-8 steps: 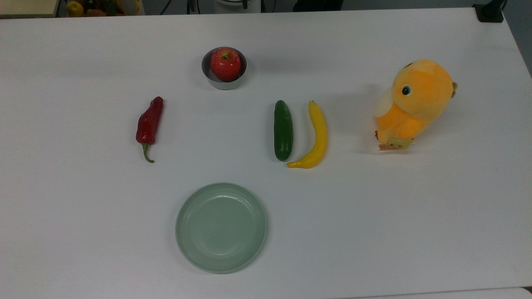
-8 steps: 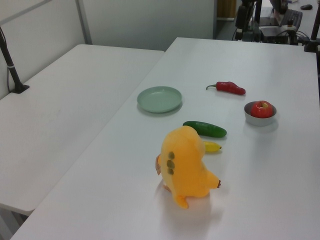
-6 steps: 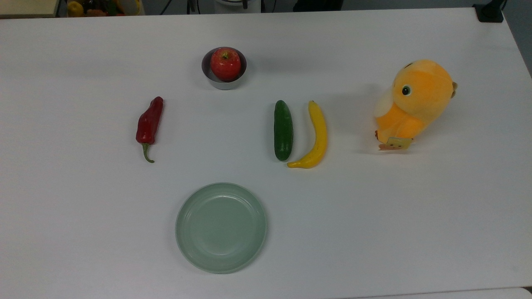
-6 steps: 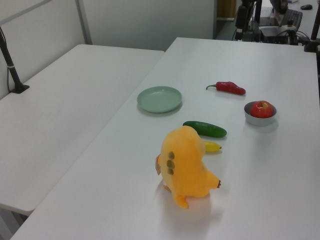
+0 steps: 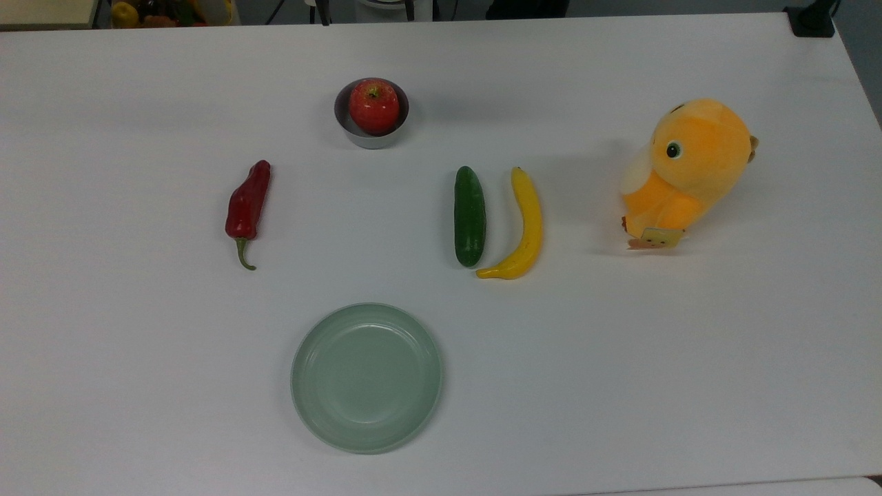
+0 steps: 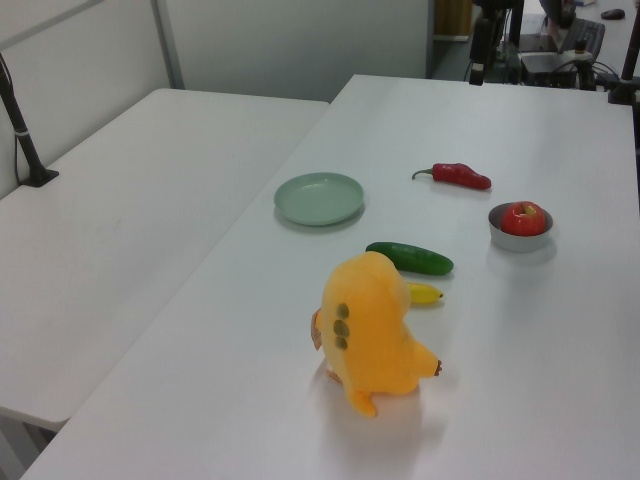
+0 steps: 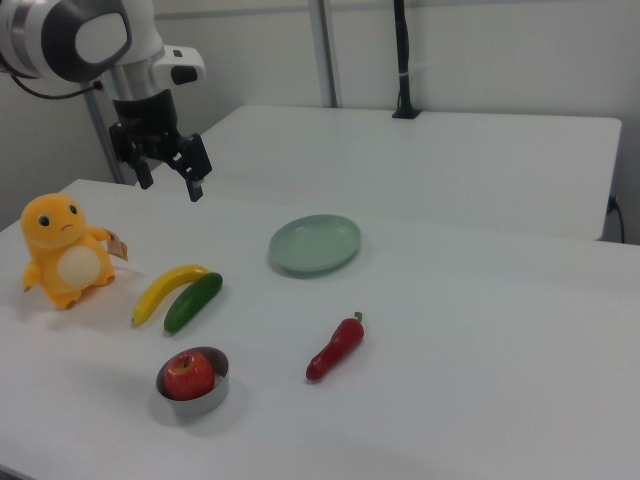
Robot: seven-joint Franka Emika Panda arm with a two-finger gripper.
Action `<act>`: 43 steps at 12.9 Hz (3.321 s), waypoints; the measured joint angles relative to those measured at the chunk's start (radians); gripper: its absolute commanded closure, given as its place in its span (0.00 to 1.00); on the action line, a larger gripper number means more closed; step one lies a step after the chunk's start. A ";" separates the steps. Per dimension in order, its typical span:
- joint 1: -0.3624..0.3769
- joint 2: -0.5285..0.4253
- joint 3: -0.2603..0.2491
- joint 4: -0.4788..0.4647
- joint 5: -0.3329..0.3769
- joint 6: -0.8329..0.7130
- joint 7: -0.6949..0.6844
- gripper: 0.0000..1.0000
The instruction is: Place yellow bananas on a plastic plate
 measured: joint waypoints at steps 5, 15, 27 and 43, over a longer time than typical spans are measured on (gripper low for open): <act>0.063 0.074 0.041 -0.012 0.000 0.087 0.003 0.00; 0.259 0.389 0.076 -0.022 -0.111 0.432 0.294 0.00; 0.285 0.550 0.093 -0.020 -0.171 0.559 0.316 0.39; 0.225 0.491 0.094 0.022 -0.179 0.559 0.316 0.92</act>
